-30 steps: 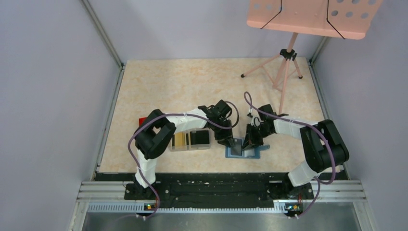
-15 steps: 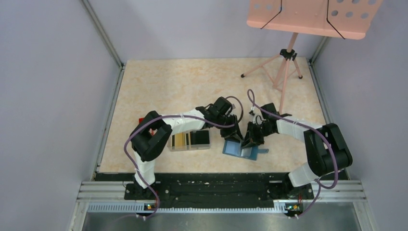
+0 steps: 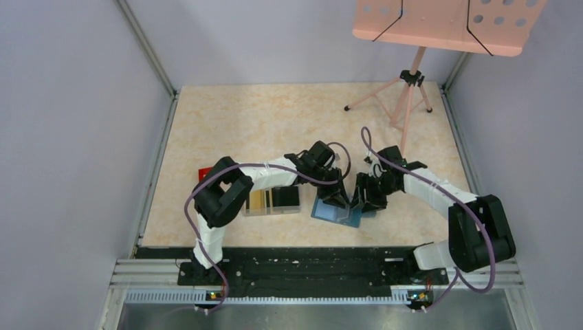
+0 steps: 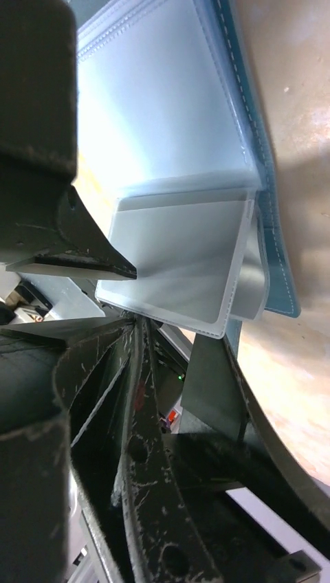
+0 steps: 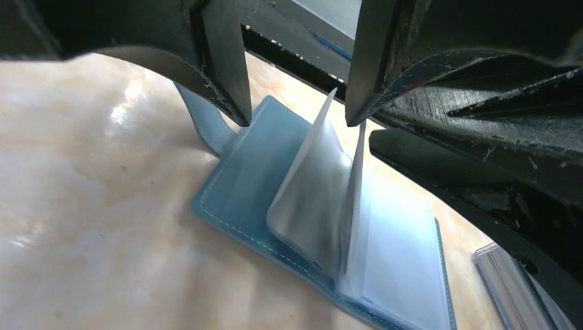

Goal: Put the credit cards into the card holder
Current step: Turn over the card slot in the card holder.

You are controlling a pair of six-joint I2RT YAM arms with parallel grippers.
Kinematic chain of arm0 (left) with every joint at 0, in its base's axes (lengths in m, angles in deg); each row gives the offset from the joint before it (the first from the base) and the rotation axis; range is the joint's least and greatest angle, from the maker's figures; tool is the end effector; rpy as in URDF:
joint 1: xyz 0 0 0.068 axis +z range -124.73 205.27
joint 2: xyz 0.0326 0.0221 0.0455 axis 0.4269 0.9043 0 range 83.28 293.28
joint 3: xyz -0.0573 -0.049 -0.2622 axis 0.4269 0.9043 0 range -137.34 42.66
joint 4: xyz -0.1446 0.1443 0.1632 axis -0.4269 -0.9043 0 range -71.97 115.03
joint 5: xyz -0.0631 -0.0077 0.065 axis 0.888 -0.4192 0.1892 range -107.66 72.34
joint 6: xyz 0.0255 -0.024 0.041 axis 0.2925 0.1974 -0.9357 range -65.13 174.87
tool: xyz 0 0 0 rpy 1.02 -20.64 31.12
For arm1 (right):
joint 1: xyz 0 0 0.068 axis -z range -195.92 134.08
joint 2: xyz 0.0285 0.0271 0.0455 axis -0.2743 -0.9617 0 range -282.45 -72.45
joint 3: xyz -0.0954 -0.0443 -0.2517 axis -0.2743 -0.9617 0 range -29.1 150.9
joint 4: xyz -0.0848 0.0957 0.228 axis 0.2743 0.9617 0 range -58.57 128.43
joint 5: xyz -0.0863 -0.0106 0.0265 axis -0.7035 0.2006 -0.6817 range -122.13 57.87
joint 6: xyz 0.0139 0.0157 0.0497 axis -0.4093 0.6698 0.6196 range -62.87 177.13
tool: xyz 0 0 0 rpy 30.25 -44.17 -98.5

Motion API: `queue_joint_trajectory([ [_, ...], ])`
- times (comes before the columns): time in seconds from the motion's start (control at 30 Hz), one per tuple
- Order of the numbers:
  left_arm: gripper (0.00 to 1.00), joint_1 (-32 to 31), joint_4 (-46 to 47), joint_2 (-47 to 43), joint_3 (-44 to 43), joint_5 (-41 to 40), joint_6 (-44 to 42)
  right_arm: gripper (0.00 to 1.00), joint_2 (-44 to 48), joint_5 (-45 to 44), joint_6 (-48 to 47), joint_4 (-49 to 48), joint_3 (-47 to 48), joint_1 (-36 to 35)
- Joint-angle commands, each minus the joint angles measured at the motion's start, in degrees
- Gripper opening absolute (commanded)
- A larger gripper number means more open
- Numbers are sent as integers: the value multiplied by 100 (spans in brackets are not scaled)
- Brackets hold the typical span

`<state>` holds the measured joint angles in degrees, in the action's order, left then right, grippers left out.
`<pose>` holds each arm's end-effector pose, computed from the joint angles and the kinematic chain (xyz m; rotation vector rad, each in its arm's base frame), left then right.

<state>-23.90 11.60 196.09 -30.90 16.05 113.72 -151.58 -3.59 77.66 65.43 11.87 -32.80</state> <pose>0.2550 -0.3254 0.1659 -0.0489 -2.7884 1.2518 0.2172 0.0837 0.1683 -0.0232 2.8930 0.8419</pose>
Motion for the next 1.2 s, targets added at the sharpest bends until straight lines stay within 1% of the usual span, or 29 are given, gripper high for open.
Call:
queue_joint_trajectory([
  [0.0, 33, -48, 103, 182, -351, 74, -43, 54, 389, -180, -24, 297, 401, 63],
  [0.13, 37, -95, 52, 377, -477, 208, -49, 55, 603, -418, -63, 450, 587, 149],
  [0.27, 39, -137, 43, 456, -565, 296, -87, 57, 649, -400, -117, 493, 867, 164],
  [0.3, 40, -137, 22, 443, -575, 275, -122, 59, 630, -364, -137, 501, 959, 166],
  [0.33, 40, -137, -58, 405, -599, 231, -191, 59, 597, -290, -190, 501, 1032, 160],
  [0.4, 43, -117, -338, 199, -646, -120, -373, 60, 545, -227, -265, 509, 1173, 125],
  [0.5, 46, 7, -580, -211, -522, -513, -521, 62, 386, -159, -309, 493, 1373, -69],
  [0.63, 48, 378, -380, -880, 95, -729, -440, 63, 11, -6, -140, 262, 1616, -495],
  [0.73, 48, 782, -75, -1481, 752, -722, -314, 63, -335, 250, 111, -32, 1806, -839],
  [0.83, 48, 1243, -81, -2061, 1391, -695, -313, 63, -681, 350, 242, -187, 2155, -1176],
  [0.9, 49, 1627, -310, -2431, 1677, -740, -434, 63, -935, 419, 305, -241, 2414, -1385],
  [1.03, 49, 2218, -1058, -3053, 2027, -1003, -795, 62, -1308, 563, 379, -340, 2974, -1760],
  [1.1, 49, 2401, -1553, -3244, 2046, -1287, -1030, 61, -1466, 621, 418, -379, 3142, -1894],
  [1.17, 49, 2462, -2143, -3279, 1927, -1765, -1284, 60, -1589, 645, 450, -415, 3256, -1993],
])
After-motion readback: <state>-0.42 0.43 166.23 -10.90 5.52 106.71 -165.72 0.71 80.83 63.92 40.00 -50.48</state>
